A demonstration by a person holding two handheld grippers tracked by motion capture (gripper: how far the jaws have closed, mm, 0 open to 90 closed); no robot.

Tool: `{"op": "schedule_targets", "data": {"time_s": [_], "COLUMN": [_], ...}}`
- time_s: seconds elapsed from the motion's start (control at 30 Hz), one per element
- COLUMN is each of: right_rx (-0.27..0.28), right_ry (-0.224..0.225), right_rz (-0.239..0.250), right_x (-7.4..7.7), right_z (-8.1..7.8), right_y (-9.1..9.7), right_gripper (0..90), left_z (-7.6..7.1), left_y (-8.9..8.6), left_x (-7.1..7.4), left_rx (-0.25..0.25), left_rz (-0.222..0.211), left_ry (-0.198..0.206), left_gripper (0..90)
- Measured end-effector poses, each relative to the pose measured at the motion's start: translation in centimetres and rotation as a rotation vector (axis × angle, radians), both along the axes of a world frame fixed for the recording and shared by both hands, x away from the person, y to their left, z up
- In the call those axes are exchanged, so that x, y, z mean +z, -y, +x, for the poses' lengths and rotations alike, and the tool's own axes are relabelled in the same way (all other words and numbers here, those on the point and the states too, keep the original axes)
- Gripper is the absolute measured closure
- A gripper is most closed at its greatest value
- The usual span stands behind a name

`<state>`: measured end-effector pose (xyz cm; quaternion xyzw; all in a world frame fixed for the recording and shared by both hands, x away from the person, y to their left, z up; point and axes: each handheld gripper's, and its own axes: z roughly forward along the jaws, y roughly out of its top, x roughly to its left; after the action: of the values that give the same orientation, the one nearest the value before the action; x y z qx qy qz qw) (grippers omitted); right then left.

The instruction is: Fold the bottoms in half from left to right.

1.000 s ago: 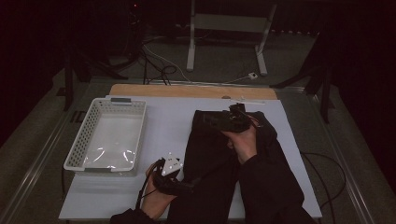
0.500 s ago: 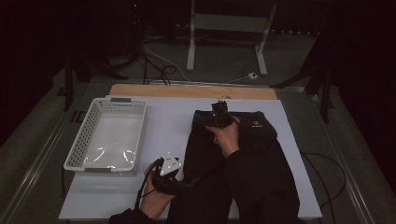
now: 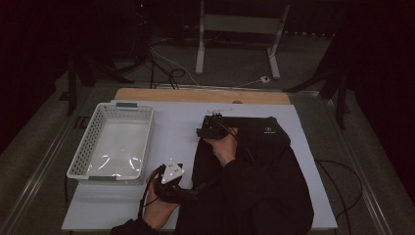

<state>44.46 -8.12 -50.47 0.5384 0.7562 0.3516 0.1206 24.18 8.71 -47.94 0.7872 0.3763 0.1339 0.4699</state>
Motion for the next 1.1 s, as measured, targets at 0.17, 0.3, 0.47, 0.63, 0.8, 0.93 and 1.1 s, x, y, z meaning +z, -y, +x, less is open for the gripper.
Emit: {"op": "schedule_targets", "data": {"time_s": [0.17, 0.3, 0.47, 0.63, 0.8, 0.93, 1.1], "right_rx": [0.01, 0.021, 0.016, 0.0, -0.012, -0.019, -0.025], "right_ry": [-0.01, -0.001, 0.009, 0.007, 0.02, 0.033, 0.037], "right_rz": [-0.089, -0.042, 0.016, 0.058, 0.07, 0.077, 0.075], "right_x": [-0.5, 0.3, 1.2, 1.6, 2.2, 2.9, 3.3], "right_z": [-0.1, -0.1, -0.1, -0.1, 0.0, 0.1, 0.2], "right_y": [-0.4, 0.7, 2.3, 3.7, 4.8, 5.5, 6.1], "right_gripper": [70.5, 84.7, 85.4, 85.6, 85.6, 85.5, 85.5], "left_z": [0.2, 0.7, 1.4, 1.8, 2.0, 2.3, 2.3], "left_y": [0.0, 0.2, 0.6, 1.2, 1.4, 1.3, 1.2], "left_x": [-0.1, -0.7, -1.5, -2.5, -3.3, -3.8, -3.9], "left_rx": [-0.013, -0.028, -0.02, -0.006, 0.012, 0.012, -0.014], "left_rz": [-0.003, -0.004, 0.016, 0.067, 0.107, 0.117, 0.093], "left_ry": [-0.039, -0.098, -0.157, -0.203, -0.244, -0.279, -0.311], "left_gripper": [0.0, 0.1, 5.9, 12.2, 16.6, 20.6, 31.0]}}
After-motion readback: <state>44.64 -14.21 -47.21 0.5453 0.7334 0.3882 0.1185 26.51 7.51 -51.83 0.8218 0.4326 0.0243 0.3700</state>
